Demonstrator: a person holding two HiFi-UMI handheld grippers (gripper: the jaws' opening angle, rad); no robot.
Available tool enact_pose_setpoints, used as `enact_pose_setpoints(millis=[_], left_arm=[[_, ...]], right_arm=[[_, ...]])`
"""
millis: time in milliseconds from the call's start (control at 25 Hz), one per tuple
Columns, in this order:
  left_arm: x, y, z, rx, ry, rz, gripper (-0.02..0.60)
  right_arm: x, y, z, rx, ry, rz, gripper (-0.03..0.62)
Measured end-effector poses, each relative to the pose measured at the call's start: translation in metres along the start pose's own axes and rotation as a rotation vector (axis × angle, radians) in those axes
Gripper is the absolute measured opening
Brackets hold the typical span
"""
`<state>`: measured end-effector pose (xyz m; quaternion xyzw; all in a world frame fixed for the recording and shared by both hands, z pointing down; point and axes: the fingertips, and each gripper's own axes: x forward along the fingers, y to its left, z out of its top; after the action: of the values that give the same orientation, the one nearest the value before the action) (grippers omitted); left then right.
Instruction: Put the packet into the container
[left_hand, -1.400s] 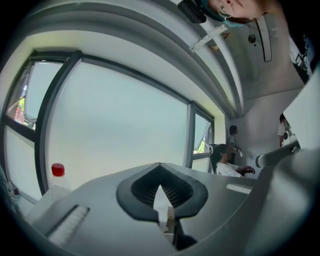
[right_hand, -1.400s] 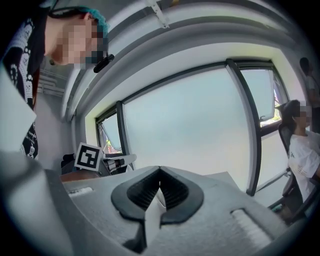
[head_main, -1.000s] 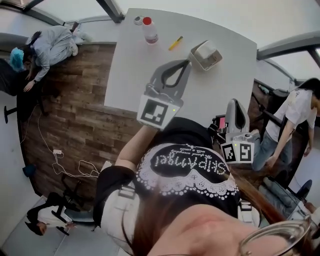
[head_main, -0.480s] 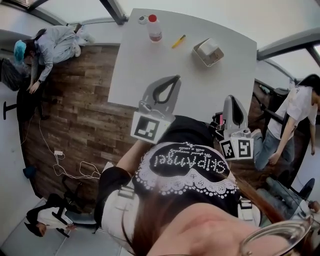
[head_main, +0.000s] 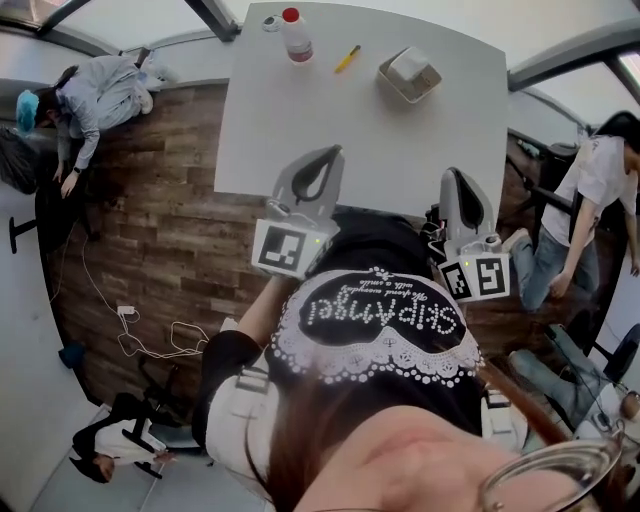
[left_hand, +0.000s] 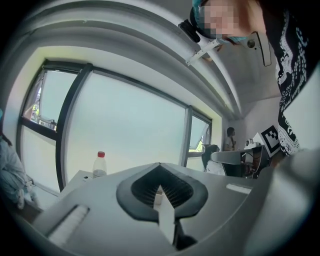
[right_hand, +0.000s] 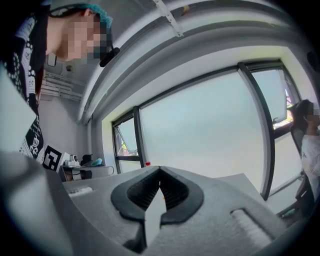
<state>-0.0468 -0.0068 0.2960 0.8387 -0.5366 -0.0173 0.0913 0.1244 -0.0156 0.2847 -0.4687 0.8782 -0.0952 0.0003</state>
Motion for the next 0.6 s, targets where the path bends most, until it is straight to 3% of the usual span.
enact_pose_setpoints(millis=[600], left_arm=[[-0.002,-0.007,0.002,0.01,0.003,-0.056,0.002]], right_arm=[[-0.007,0.021,0.004,0.013,-0.013,0.021,0.003]])
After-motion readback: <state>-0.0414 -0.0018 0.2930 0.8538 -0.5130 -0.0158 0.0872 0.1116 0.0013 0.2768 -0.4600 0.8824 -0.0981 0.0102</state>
